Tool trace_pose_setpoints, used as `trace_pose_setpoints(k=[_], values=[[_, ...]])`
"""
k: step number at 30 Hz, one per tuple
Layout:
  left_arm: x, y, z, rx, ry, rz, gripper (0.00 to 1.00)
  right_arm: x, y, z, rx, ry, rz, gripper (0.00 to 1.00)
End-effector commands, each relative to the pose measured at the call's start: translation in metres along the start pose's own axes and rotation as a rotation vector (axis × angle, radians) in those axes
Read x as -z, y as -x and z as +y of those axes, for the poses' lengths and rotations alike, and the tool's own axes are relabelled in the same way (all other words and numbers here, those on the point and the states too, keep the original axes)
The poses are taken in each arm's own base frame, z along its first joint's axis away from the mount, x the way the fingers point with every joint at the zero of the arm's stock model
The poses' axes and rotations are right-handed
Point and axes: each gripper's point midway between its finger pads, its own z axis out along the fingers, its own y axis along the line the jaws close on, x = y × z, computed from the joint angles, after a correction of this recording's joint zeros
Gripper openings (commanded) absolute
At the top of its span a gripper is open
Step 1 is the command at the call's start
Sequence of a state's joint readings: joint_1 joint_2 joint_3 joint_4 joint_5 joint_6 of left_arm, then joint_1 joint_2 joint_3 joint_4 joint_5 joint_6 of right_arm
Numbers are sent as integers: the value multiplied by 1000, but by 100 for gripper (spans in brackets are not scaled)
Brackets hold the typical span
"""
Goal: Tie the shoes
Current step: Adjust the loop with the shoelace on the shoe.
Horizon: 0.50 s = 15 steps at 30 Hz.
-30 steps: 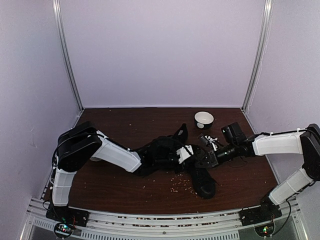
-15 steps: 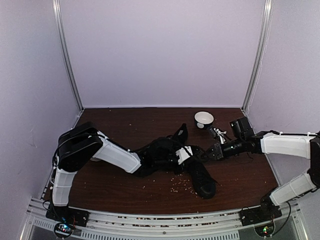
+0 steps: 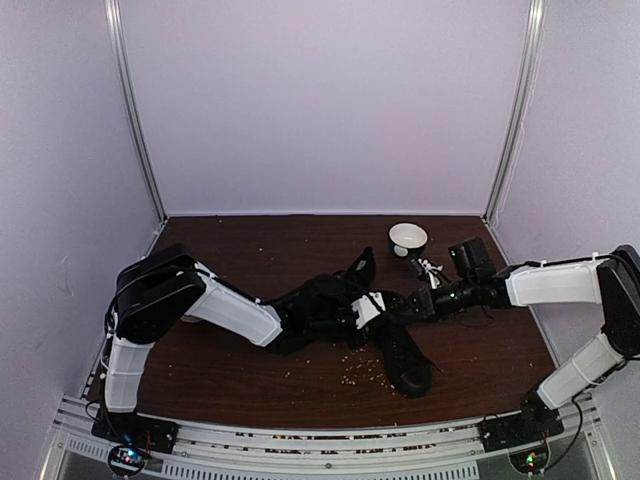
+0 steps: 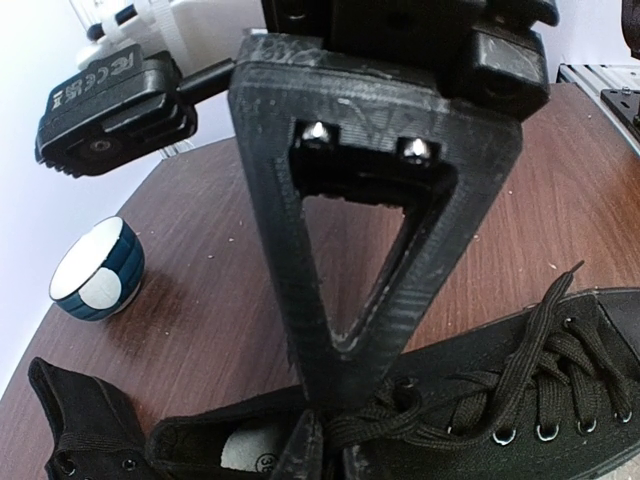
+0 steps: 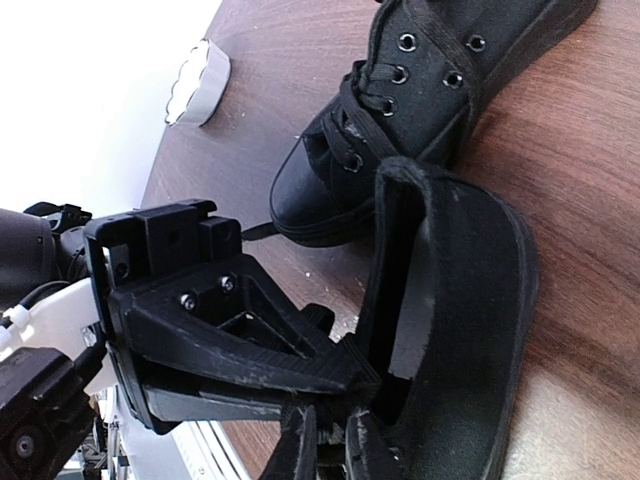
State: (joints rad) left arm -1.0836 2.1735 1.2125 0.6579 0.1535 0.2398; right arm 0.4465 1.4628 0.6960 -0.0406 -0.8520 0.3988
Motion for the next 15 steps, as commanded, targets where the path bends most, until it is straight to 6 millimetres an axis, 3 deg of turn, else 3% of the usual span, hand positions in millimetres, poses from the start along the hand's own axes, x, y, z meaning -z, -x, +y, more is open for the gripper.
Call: trace_pose_setpoints(k=[1,15], values=[[-3,6,4,7,18,-44,7,-4,10,12,32,44,-19,10],[-6,10,6,25,25,-63,8,-18,-4,24,32,110,45,15]])
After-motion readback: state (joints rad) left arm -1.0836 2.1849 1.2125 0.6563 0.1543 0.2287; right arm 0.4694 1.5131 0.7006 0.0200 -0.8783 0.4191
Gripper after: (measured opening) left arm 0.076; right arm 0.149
